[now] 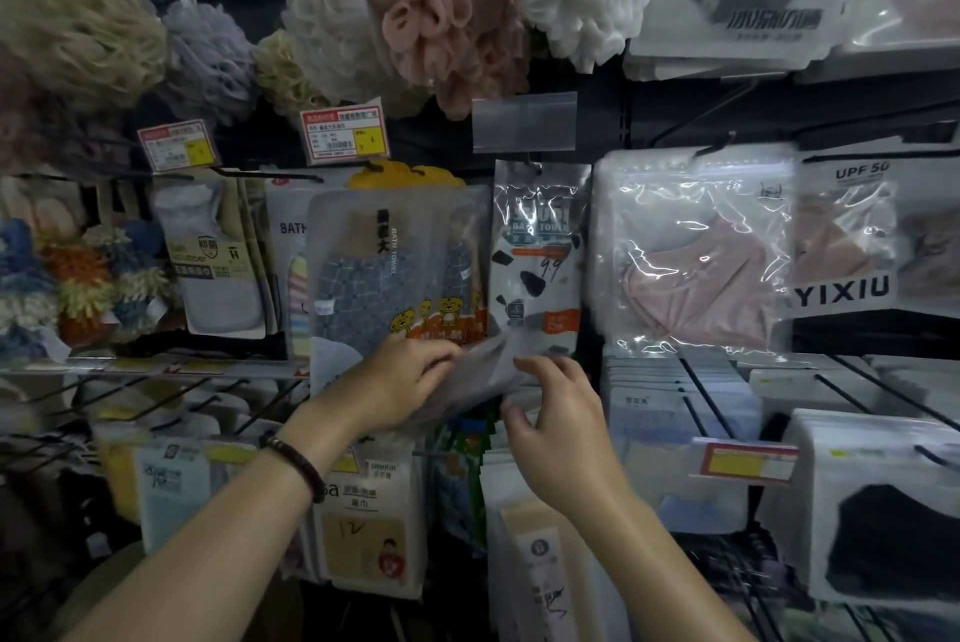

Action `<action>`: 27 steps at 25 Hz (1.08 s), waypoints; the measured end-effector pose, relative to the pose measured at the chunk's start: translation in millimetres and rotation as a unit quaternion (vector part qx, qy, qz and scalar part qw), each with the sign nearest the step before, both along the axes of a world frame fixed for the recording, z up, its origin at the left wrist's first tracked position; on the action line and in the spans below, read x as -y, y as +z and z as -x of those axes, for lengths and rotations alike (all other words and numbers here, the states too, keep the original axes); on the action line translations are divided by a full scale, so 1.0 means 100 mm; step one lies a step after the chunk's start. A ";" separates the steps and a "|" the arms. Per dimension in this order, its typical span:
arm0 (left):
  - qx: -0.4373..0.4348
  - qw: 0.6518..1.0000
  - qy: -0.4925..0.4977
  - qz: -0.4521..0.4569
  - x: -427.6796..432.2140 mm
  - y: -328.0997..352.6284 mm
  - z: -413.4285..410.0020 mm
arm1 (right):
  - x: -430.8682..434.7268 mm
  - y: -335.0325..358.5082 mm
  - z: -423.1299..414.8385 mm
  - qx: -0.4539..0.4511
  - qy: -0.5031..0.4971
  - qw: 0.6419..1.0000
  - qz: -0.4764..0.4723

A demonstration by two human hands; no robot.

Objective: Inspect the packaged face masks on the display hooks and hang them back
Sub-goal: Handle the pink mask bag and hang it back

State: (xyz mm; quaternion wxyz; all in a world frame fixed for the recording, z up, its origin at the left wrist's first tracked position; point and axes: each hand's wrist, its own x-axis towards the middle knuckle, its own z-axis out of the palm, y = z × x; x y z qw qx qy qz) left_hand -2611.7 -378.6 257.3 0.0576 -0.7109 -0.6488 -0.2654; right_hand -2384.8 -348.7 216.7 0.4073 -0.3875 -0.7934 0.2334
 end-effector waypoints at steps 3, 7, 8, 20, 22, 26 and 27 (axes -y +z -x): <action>-0.014 0.997 0.019 -0.073 -0.01 -0.06 0.01 | 0.05 0.01 0.03 -0.002 0.000 1.000 -0.022; 0.007 0.967 0.082 -0.241 0.13 -0.07 -0.05 | 0.15 0.06 0.07 -0.052 -0.002 0.995 -0.081; 0.024 0.950 0.099 -0.294 0.21 -0.05 -0.10 | 0.17 0.09 0.08 -0.076 -0.002 0.993 -0.089; 0.604 0.632 0.137 -0.466 0.91 -0.28 -0.77 | 0.49 -0.08 0.30 -0.249 0.029 0.965 0.080; 0.676 0.560 0.103 -0.468 0.97 -0.35 -0.92 | 0.57 -0.16 0.39 -0.330 0.072 0.926 0.166; 0.726 0.525 0.045 -0.442 1.08 -0.50 -1.11 | 0.64 -0.26 0.47 -0.460 0.161 0.822 0.294; 0.728 0.533 0.034 -0.430 1.13 -0.52 -1.10 | 0.64 -0.27 0.45 -0.470 0.173 0.812 0.298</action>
